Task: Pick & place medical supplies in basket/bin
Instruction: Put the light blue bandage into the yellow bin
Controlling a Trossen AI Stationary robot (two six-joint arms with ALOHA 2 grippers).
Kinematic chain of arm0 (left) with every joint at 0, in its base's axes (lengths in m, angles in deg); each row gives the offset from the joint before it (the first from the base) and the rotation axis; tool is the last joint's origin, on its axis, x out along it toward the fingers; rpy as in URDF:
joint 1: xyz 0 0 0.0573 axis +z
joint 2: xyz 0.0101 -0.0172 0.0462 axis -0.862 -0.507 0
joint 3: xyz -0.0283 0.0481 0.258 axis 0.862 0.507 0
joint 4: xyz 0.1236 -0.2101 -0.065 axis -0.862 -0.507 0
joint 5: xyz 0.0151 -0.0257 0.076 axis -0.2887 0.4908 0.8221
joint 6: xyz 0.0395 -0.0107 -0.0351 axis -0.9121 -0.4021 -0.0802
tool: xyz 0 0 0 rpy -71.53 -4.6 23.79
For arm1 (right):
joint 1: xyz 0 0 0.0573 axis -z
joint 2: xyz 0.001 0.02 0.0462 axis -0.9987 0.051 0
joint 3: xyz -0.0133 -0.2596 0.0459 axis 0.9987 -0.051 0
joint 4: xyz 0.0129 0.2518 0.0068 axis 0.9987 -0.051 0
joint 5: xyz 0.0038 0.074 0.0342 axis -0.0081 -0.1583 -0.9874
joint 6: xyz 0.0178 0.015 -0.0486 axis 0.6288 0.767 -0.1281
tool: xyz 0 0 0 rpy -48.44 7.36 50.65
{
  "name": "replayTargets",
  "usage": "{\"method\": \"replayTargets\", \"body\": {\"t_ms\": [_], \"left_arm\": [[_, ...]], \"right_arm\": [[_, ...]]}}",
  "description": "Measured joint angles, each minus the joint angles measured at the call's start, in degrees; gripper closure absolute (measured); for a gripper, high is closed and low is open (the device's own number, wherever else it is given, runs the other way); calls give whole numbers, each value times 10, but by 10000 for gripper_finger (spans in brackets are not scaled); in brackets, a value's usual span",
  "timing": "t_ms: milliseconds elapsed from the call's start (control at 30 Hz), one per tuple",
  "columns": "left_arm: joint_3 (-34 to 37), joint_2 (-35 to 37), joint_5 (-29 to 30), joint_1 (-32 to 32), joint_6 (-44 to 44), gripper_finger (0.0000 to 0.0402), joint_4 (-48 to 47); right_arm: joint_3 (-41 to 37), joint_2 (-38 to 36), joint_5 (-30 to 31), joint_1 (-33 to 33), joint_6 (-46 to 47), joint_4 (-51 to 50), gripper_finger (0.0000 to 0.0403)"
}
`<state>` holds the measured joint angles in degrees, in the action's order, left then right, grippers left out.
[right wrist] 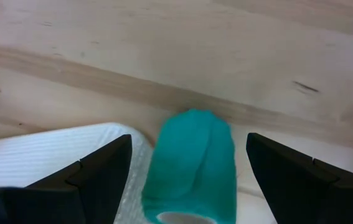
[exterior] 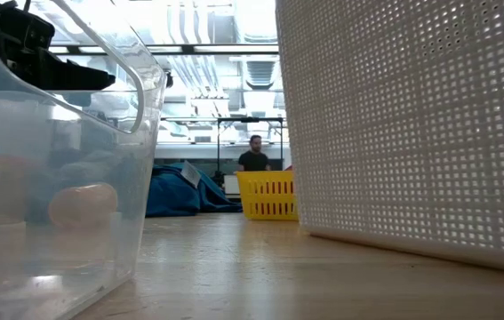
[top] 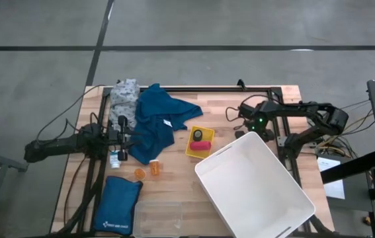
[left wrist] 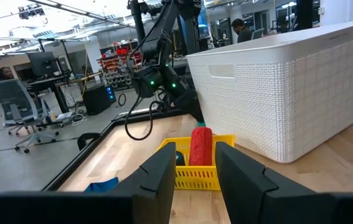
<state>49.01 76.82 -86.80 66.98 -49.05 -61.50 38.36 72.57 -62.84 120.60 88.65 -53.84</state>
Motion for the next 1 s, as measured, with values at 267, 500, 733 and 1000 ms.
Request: {"method": "replayTargets", "body": {"t_ms": [267,500,733,1000], "left_arm": [[0,0,0,0,0,284,0],[0,0,0,0,0,284,0],[0,0,0,0,0,284,0],[0,0,0,0,0,284,0]], "right_arm": [[-15,0,18,0,-10,22,95],[-18,0,24,0,-19,26,120],[-18,0,29,0,-23,29,164],[-18,-1,31,0,-24,38,221]]}}
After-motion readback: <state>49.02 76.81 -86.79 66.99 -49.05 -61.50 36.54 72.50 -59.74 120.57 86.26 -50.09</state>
